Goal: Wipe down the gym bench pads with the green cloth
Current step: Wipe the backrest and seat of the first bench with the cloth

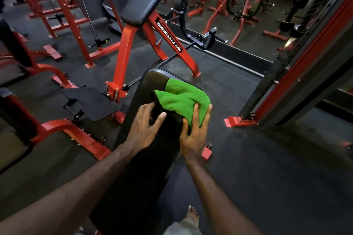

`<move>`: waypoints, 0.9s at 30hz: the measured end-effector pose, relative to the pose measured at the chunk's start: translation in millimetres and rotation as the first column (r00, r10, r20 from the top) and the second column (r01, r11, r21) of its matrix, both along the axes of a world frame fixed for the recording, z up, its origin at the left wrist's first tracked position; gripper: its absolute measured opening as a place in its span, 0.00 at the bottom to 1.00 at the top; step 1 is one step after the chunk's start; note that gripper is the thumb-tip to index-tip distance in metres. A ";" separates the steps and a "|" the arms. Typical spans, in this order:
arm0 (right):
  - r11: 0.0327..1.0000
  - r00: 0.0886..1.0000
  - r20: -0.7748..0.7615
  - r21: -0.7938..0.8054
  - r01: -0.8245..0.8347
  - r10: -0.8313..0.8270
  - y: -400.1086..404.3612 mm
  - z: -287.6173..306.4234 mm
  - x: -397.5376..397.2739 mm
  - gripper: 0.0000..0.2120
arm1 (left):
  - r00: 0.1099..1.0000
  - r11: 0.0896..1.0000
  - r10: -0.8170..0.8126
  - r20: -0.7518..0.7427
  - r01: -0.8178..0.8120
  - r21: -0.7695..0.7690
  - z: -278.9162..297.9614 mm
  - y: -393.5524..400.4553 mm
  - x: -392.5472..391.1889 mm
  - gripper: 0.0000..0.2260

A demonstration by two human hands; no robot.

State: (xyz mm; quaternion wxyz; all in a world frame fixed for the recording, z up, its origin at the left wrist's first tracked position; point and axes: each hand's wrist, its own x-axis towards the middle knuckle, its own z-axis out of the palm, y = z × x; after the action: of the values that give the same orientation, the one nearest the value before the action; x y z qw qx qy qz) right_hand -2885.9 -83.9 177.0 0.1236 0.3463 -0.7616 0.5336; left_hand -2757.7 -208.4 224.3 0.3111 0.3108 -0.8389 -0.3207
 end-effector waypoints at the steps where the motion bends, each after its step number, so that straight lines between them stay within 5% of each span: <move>1: 1.000 1.000 0.022 0.010 -0.013 0.013 2.7 -6.3 7.5 0.27 | 1.000 1.000 -0.016 0.014 0.016 -0.011 -2.3 0.9 1.2 0.24; 10: 0.987 0.985 0.157 0.130 -0.096 0.075 22.5 -56.7 52.1 0.29 | 0.985 1.000 -0.019 0.173 0.016 0.018 -32.9 12.1 25.8 0.15; 19: 0.927 0.958 0.250 0.308 -0.214 0.138 47.2 -105.3 90.2 0.30 | 0.935 0.993 -0.040 0.352 -0.003 0.121 -51.0 20.5 61.1 0.21; 27: 0.920 0.970 0.164 0.321 -0.223 0.178 65.5 -84.5 87.1 0.51 | 0.909 0.974 0.008 0.417 -0.102 0.203 -76.8 22.1 76.6 0.24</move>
State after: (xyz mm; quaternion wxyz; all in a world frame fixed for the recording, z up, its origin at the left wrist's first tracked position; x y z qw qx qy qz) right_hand -2798.9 -18.4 92.5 -0.0435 0.4026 -0.8086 0.4268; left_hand -2681.1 -186.2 147.5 0.0994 0.4276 -0.8358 -0.3296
